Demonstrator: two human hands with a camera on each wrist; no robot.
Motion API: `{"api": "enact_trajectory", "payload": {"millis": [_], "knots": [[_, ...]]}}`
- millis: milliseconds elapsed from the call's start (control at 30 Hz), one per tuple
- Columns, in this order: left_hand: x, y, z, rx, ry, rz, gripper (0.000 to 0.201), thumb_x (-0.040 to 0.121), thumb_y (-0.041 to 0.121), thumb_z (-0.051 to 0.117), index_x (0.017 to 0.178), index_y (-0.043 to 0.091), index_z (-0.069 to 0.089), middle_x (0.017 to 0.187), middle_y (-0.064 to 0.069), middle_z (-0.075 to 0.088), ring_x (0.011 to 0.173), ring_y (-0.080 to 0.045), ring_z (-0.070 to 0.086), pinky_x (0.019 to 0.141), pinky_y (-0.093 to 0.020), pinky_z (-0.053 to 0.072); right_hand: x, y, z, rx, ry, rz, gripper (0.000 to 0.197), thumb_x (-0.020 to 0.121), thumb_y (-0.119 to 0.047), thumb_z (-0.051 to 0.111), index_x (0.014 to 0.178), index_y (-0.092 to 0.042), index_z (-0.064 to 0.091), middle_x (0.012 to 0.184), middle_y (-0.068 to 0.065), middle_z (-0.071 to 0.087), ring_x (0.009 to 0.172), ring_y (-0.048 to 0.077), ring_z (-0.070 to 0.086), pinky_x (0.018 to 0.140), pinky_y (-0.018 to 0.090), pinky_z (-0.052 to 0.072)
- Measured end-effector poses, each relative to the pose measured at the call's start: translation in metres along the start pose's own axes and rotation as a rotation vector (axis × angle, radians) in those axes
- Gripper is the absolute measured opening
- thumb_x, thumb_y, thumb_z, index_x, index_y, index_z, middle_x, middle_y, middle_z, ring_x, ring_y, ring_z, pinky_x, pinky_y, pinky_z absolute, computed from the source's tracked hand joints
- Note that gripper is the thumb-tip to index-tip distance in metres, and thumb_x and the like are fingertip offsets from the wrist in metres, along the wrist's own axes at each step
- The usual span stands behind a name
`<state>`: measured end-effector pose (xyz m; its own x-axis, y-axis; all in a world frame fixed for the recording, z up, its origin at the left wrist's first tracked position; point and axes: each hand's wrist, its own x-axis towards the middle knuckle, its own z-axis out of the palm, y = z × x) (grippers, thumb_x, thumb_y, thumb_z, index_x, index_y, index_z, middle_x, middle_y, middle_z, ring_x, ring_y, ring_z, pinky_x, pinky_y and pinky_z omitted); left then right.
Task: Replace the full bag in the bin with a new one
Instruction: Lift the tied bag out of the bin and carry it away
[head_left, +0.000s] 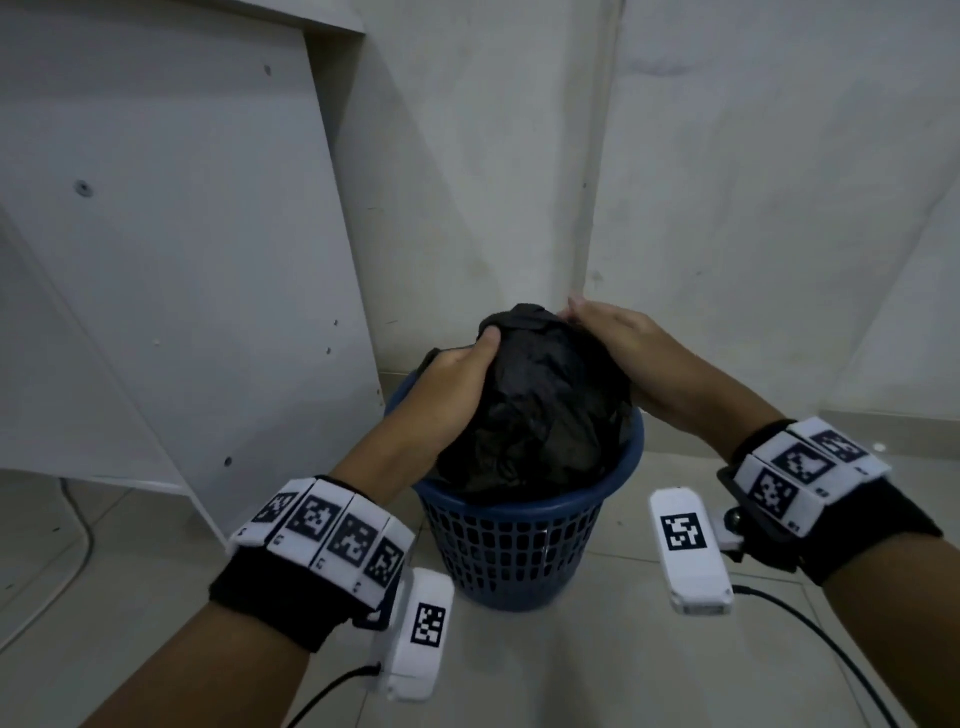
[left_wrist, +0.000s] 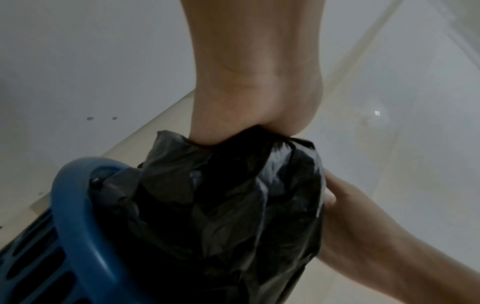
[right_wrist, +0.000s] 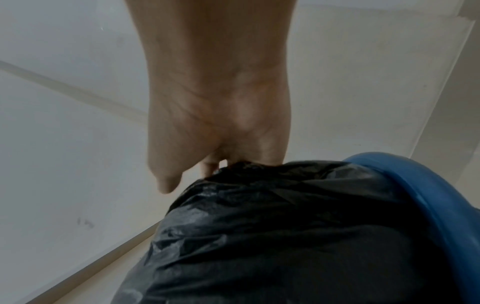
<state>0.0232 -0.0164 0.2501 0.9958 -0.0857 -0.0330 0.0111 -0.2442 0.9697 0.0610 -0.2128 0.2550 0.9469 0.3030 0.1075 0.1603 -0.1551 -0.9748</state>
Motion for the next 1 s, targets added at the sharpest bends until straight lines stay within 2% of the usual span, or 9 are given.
{"api": "enact_trajectory", "payload": {"millis": [133, 233, 333, 400, 500, 633, 767, 900, 1000], "knots": [[0.001, 0.002, 0.0, -0.041, 0.019, -0.057, 0.057, 0.099, 0.061, 0.042, 0.121, 0.017, 0.07, 0.111, -0.005, 0.072, 0.1, -0.021, 0.068, 0.095, -0.035, 0.053, -0.001, 0.002, 0.005, -0.043, -0.139, 0.057, 0.061, 0.085, -0.057, 0.066, 0.118, -0.006, 0.067, 0.118, 0.014, 0.071, 0.111, 0.03, 0.068, 0.103, 0.05, 0.05], [0.0, 0.005, -0.009, 0.304, 0.0, 0.059, 0.063, 0.096, 0.069, 0.035, 0.115, 0.018, 0.066, 0.107, 0.001, 0.069, 0.097, -0.016, 0.066, 0.093, -0.029, 0.051, 0.0, 0.006, 0.005, -0.008, -0.11, 0.082, 0.043, 0.096, -0.038, 0.058, 0.121, -0.004, 0.065, 0.116, 0.013, 0.072, 0.109, 0.029, 0.069, 0.1, 0.045, 0.053], [-0.001, 0.01, -0.028, 0.481, -0.158, 0.08, 0.062, 0.094, 0.071, 0.032, 0.124, 0.027, 0.063, 0.117, 0.01, 0.065, 0.104, -0.009, 0.062, 0.094, -0.027, 0.05, 0.002, 0.01, 0.001, -0.057, -0.027, 0.114, 0.038, 0.102, -0.038, 0.048, 0.115, -0.008, 0.067, 0.11, 0.009, 0.074, 0.107, 0.026, 0.07, 0.096, 0.039, 0.055], [-0.003, 0.011, -0.04, 0.518, -0.261, 0.025, 0.057, 0.097, 0.065, 0.032, 0.12, 0.028, 0.069, 0.112, 0.013, 0.068, 0.101, -0.007, 0.065, 0.089, -0.021, 0.05, 0.003, 0.013, 0.0, -0.148, 0.012, 0.147, 0.047, 0.101, -0.045, 0.044, 0.111, -0.006, 0.068, 0.108, 0.011, 0.074, 0.103, 0.026, 0.07, 0.096, 0.041, 0.055], [-0.003, 0.005, -0.052, 0.374, -0.302, 0.012, 0.043, 0.1, 0.051, 0.043, 0.111, 0.024, 0.075, 0.111, 0.007, 0.075, 0.103, -0.012, 0.07, 0.097, -0.028, 0.053, 0.003, 0.016, 0.001, -0.169, 0.021, 0.181, 0.058, 0.099, -0.053, 0.041, 0.112, -0.002, 0.066, 0.112, 0.013, 0.072, 0.102, 0.023, 0.069, 0.094, 0.035, 0.056], [0.004, -0.001, -0.046, 0.028, -0.135, 0.119, 0.026, 0.105, 0.025, 0.049, 0.124, 0.022, 0.065, 0.114, -0.001, 0.074, 0.104, -0.014, 0.07, 0.087, -0.02, 0.056, 0.003, 0.016, 0.004, -0.003, -0.002, 0.227, 0.053, 0.101, -0.051, 0.039, 0.122, -0.009, 0.062, 0.115, 0.007, 0.071, 0.104, 0.017, 0.068, 0.08, 0.02, 0.057], [0.01, -0.008, -0.039, 0.251, 0.228, 0.408, 0.024, 0.107, 0.031, 0.043, 0.128, 0.028, 0.054, 0.083, 0.007, 0.064, 0.067, 0.004, 0.06, 0.06, -0.011, 0.045, 0.008, 0.015, 0.006, -0.027, 0.101, 0.195, 0.037, 0.107, -0.032, 0.04, 0.125, -0.009, 0.061, 0.115, 0.01, 0.07, 0.103, 0.021, 0.068, 0.076, 0.021, 0.056], [0.01, -0.011, -0.043, 0.439, 0.108, 0.389, 0.025, 0.099, 0.049, 0.052, 0.119, 0.037, 0.059, 0.102, 0.014, 0.063, 0.094, -0.001, 0.061, 0.079, -0.021, 0.05, 0.009, 0.017, 0.004, -0.032, 0.177, 0.147, 0.031, 0.108, -0.026, 0.039, 0.12, -0.009, 0.061, 0.108, 0.007, 0.068, 0.097, 0.019, 0.066, 0.065, 0.016, 0.056], [0.014, -0.015, -0.047, 0.394, 0.127, 0.315, 0.012, 0.1, 0.036, 0.056, 0.104, 0.034, 0.068, 0.104, 0.014, 0.069, 0.105, -0.01, 0.065, 0.088, -0.024, 0.052, 0.006, 0.018, 0.001, -0.055, 0.205, 0.17, 0.042, 0.106, -0.037, 0.039, 0.114, -0.005, 0.065, 0.107, 0.01, 0.071, 0.093, 0.018, 0.069, 0.075, 0.021, 0.059]]}}
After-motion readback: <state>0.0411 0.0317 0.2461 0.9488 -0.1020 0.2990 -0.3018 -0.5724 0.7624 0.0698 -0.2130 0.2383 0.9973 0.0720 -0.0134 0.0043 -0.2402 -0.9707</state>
